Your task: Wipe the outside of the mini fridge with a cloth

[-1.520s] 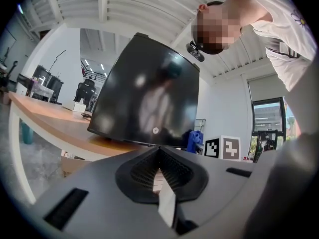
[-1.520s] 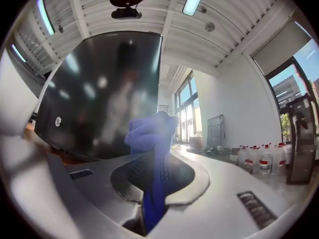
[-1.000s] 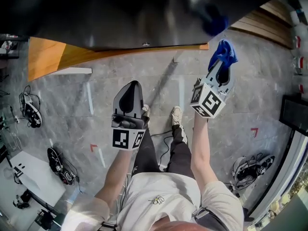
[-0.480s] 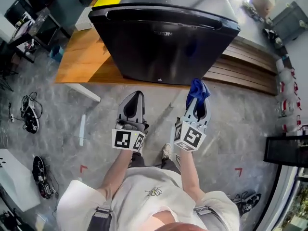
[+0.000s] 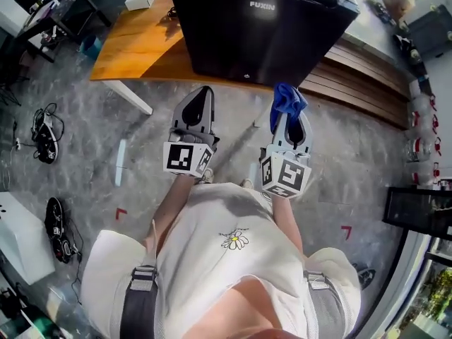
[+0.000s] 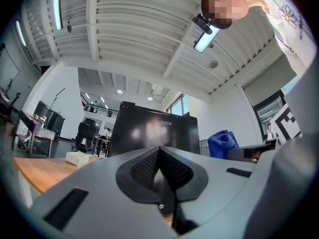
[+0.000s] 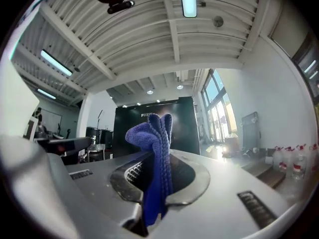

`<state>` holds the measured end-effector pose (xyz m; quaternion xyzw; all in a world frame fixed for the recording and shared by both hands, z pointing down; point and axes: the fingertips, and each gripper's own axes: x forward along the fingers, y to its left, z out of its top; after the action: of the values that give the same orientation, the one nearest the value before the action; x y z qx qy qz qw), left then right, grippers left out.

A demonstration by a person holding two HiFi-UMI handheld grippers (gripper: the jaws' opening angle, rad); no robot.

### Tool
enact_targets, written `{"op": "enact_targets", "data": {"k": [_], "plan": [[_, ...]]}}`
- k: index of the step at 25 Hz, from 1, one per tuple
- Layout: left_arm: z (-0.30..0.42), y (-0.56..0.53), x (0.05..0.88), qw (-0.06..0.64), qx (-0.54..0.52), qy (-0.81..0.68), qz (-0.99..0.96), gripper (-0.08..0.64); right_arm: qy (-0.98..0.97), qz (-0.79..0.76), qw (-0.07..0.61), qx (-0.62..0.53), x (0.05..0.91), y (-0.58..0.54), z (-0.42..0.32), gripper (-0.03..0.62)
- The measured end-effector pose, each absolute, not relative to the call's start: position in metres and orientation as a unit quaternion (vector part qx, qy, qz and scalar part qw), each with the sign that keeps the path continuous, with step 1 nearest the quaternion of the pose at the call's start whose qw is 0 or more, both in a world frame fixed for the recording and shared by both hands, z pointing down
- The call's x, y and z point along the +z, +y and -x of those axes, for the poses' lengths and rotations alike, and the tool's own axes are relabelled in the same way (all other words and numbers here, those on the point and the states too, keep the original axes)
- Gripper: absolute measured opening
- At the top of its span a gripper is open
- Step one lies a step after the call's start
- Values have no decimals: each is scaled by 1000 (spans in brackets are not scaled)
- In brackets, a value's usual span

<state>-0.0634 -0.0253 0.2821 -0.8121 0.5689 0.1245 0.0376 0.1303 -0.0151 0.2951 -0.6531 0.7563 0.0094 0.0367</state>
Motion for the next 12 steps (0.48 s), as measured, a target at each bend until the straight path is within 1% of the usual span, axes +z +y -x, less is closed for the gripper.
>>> {"op": "enact_targets", "data": {"k": [2, 9, 12], "plan": [[70, -23, 286, 50, 114, 572, 811, 5, 763, 645, 21, 23, 299, -10, -120, 61], [77, -29, 277, 65, 115, 575, 807, 5, 771, 635, 34, 43, 291, -13, -108, 61], [73, -30, 270, 64, 135, 573, 806, 5, 771, 634, 30, 43, 293, -13, -108, 61]]}}
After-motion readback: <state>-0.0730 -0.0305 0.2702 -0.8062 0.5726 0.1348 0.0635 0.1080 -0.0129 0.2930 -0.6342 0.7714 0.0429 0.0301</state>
